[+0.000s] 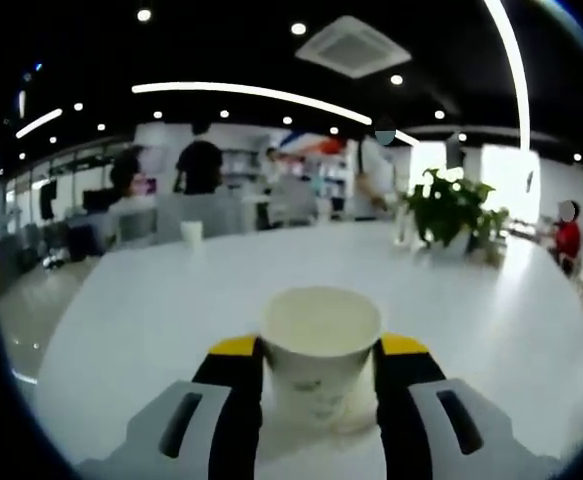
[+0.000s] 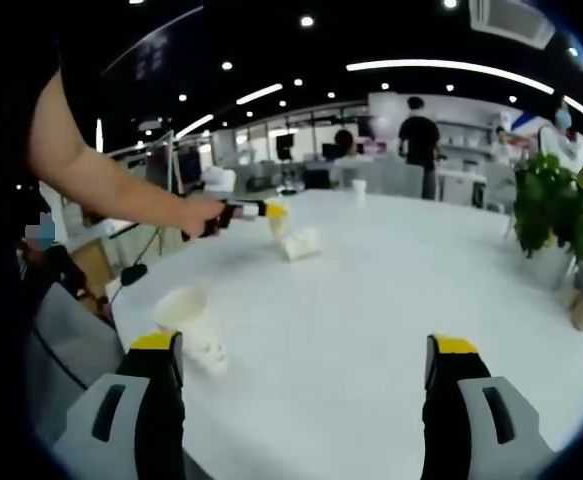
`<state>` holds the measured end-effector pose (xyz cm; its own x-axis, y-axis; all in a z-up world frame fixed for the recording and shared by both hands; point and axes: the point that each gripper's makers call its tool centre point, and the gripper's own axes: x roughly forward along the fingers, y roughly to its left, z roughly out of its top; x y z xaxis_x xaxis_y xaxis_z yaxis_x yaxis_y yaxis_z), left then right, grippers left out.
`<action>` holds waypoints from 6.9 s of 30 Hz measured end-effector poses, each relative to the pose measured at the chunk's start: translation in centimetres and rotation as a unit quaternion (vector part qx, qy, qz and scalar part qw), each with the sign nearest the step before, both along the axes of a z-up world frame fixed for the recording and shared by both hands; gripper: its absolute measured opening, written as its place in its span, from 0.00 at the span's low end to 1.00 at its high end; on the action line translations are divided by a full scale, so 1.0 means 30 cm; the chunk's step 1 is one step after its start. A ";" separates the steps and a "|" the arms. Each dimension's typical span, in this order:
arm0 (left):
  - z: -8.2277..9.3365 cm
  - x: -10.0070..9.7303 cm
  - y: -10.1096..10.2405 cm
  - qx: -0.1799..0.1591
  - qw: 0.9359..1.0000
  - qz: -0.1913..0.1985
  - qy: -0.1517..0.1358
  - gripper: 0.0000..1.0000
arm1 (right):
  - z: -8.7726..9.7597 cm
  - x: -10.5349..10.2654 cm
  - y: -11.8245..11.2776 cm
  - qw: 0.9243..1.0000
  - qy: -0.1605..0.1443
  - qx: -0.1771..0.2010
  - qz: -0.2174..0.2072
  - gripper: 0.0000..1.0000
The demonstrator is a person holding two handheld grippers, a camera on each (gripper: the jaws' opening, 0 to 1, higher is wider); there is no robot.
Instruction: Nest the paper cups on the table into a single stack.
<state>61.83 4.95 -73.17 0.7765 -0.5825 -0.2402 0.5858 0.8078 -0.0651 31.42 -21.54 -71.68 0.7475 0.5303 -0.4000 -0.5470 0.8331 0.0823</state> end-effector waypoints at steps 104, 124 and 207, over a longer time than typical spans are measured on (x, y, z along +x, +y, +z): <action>0.405 -0.656 -0.238 -0.067 0.988 -0.127 -0.052 0.38 | 0.040 -0.063 0.069 0.999 -0.029 0.004 0.039 0.98; 0.414 -0.811 -0.298 -0.067 0.983 -0.163 -0.044 0.38 | 0.033 -0.093 0.077 0.999 -0.028 0.000 0.046 0.97; 0.123 -1.056 -0.367 -0.034 0.979 -0.201 -0.019 0.38 | 0.002 -0.148 0.070 0.999 -0.017 -0.001 0.045 0.97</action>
<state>30.14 -6.06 -69.49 0.4890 -0.8564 -0.1656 0.8584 0.5062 -0.0830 26.99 -19.45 -71.61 0.7102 0.5954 -0.3756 -0.6222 0.7805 0.0608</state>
